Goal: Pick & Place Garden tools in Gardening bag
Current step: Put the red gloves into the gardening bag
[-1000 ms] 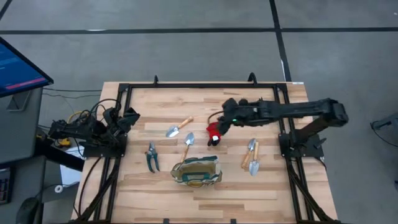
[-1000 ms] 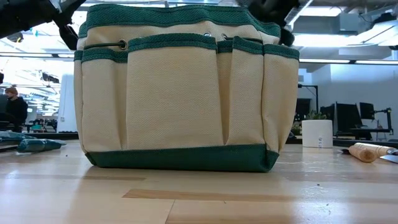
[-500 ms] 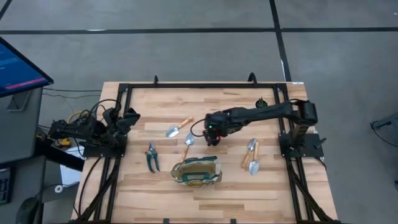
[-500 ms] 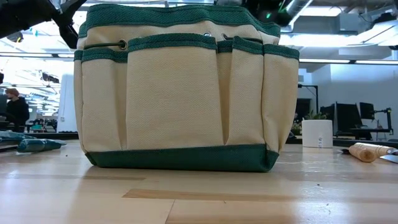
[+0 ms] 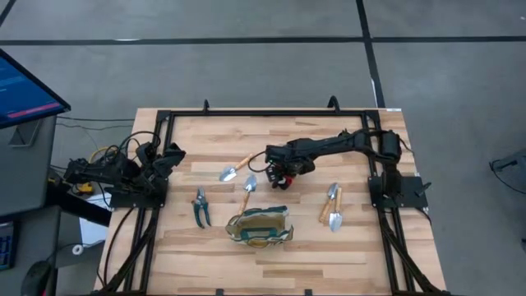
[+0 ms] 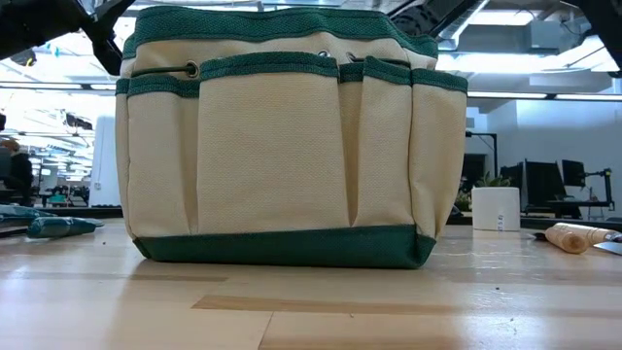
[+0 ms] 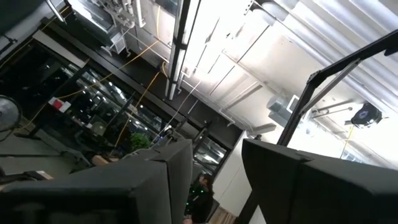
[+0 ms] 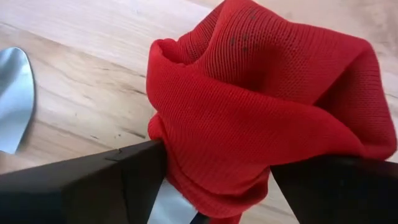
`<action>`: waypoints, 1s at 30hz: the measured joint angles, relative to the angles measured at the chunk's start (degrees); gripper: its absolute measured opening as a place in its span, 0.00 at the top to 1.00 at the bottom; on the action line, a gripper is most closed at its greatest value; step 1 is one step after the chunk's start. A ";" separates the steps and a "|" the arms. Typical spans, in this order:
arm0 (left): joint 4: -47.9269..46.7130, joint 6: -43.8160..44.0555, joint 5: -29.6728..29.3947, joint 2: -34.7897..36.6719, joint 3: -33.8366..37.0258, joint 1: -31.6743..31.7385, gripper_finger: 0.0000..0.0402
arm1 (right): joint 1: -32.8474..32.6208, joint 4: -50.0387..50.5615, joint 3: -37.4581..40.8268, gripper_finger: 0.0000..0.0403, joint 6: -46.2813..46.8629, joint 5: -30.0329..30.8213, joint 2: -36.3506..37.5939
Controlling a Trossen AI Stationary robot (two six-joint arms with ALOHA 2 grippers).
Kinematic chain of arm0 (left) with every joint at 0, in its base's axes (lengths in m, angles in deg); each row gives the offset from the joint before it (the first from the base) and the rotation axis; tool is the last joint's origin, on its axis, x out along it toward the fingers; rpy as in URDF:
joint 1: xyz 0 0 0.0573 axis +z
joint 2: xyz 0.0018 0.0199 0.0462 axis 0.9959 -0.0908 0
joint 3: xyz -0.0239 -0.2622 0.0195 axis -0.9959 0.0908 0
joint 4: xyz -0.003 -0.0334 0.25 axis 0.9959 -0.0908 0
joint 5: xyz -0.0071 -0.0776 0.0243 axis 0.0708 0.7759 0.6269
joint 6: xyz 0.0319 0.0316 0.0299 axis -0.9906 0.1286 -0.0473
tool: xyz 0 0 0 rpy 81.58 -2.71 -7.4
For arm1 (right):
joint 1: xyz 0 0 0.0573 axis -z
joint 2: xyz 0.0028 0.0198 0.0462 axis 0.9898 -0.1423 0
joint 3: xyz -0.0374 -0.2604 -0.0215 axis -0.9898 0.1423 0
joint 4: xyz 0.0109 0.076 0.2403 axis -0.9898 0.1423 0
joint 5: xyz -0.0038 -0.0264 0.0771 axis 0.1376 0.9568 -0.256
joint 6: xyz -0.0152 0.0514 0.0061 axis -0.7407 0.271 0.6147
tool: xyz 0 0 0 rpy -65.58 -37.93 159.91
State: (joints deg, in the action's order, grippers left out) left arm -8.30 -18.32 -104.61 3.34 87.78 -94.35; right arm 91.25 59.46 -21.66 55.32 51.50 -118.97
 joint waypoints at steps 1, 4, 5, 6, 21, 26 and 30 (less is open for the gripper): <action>-0.04 0.00 -0.02 0.00 0.00 0.00 0.67 | 0.00 -0.02 0.02 0.37 -0.61 0.09 -0.02; -0.06 -0.07 -0.02 0.00 -0.02 0.00 0.67 | -0.11 -0.03 0.13 0.50 -2.60 1.30 0.44; -0.06 -0.07 -0.04 0.00 0.00 -0.02 0.67 | -0.10 -0.03 0.20 0.56 -3.65 1.43 0.58; -0.10 -0.07 -0.16 0.00 0.00 -0.02 0.67 | -0.08 -0.15 0.20 0.63 -4.56 1.54 0.59; -0.24 -0.17 -0.45 -0.33 0.00 -0.01 0.67 | -1.51 2.37 -3.60 0.89 -16.71 5.00 11.97; -0.11 -0.17 -0.93 -2.05 0.00 -0.02 0.67 | -6.52 -1.37 -4.93 0.89 -33.59 6.18 21.46; -0.07 -0.10 -1.68 -4.15 -0.01 -0.02 0.67 | -11.82 -7.06 -5.14 0.89 -49.02 5.44 27.41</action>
State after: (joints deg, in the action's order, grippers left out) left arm -8.37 -18.42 -106.29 -0.82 87.78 -94.37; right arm 79.43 52.39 -26.79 6.31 56.94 -91.56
